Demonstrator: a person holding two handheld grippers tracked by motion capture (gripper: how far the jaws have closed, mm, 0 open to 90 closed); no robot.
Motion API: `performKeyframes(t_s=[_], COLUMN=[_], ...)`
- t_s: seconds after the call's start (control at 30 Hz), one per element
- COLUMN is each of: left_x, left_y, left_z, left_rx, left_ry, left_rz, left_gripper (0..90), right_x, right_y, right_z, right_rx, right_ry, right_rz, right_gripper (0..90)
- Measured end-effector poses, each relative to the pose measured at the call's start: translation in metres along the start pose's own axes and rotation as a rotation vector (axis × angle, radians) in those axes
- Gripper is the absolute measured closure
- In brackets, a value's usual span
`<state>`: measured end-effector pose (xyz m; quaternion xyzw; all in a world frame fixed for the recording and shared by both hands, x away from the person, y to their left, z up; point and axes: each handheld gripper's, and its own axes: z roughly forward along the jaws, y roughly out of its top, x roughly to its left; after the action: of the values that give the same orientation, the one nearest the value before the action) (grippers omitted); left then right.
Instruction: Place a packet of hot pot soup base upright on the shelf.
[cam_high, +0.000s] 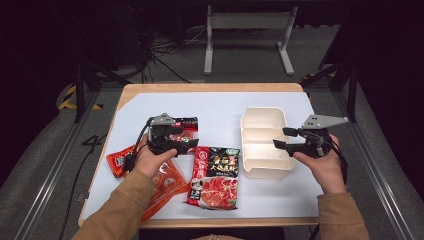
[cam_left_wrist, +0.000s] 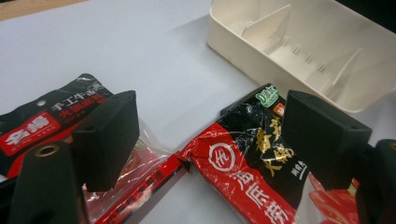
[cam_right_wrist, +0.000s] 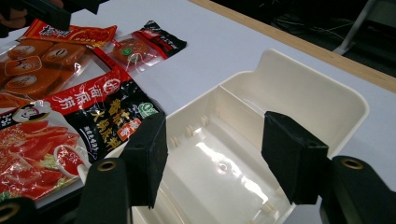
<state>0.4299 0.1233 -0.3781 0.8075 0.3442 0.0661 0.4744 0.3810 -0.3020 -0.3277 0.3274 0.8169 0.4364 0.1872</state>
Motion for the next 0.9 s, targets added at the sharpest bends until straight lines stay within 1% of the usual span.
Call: performKeyframes(t_s=[0.07,0.1,0.13,0.17,0.2,0.3,0.4,0.5,0.53,0.63,0.67,0.73,0.9], left_x=[0.001,0.001,0.003,0.003,0.003,0.004,0.004,0.004,0.004,0.004,0.004,0.003,0.002], left_y=[-0.002,-0.002,-0.004,-0.007,-0.007,-0.01,-0.012,-0.013,-0.013,-0.015,-0.015,-0.016,-0.017], left_z=[0.007,0.007,0.011,0.019,0.019,0.029,0.038,0.043,0.044,0.048,0.049,0.051,0.055], left_rx=[0.003,0.003,0.017,0.032,0.032,0.069,0.099,0.112,0.117,0.133,0.144,0.147,0.184], left_ry=[-0.006,-0.006,-0.008,-0.021,-0.021,-0.018,-0.015,-0.019,-0.021,-0.025,-0.024,-0.031,-0.034], left_rz=[0.001,0.001,0.007,-0.01,-0.01,-0.022,-0.018,-0.027,-0.018,-0.024,-0.019,-0.023,-0.03], left_gripper=[19.2,19.5,19.5,20.3,20.7,22.0,23.7,24.6,24.9,27.8,28.5,30.2,30.5], right_x=[0.0,0.0,0.0,0.0,0.0,0.0,0.0,0.0,0.0,0.001,0.001,0.001,0.002], right_y=[0.0,0.0,0.0,-0.001,-0.001,-0.001,-0.001,-0.001,-0.001,-0.001,-0.001,-0.001,0.0], right_z=[0.0,0.0,0.0,0.0,0.0,0.0,0.0,0.001,0.001,0.002,0.002,0.003,0.004], right_rx=[0.002,0.002,0.002,0.003,0.003,0.003,0.004,0.005,0.005,0.01,0.011,0.012,0.014], right_ry=[0.002,0.002,0.002,0.001,0.001,-0.001,-0.001,0.001,0.001,0.003,0.003,0.005,0.007], right_rz=[-0.002,-0.002,-0.001,0.001,0.001,0.001,-0.001,-0.003,-0.002,-0.005,-0.006,-0.006,-0.009], right_gripper=[40.6,40.6,40.6,40.6,40.6,40.5,40.5,40.4,40.4,40.3,40.3,40.3,40.2])
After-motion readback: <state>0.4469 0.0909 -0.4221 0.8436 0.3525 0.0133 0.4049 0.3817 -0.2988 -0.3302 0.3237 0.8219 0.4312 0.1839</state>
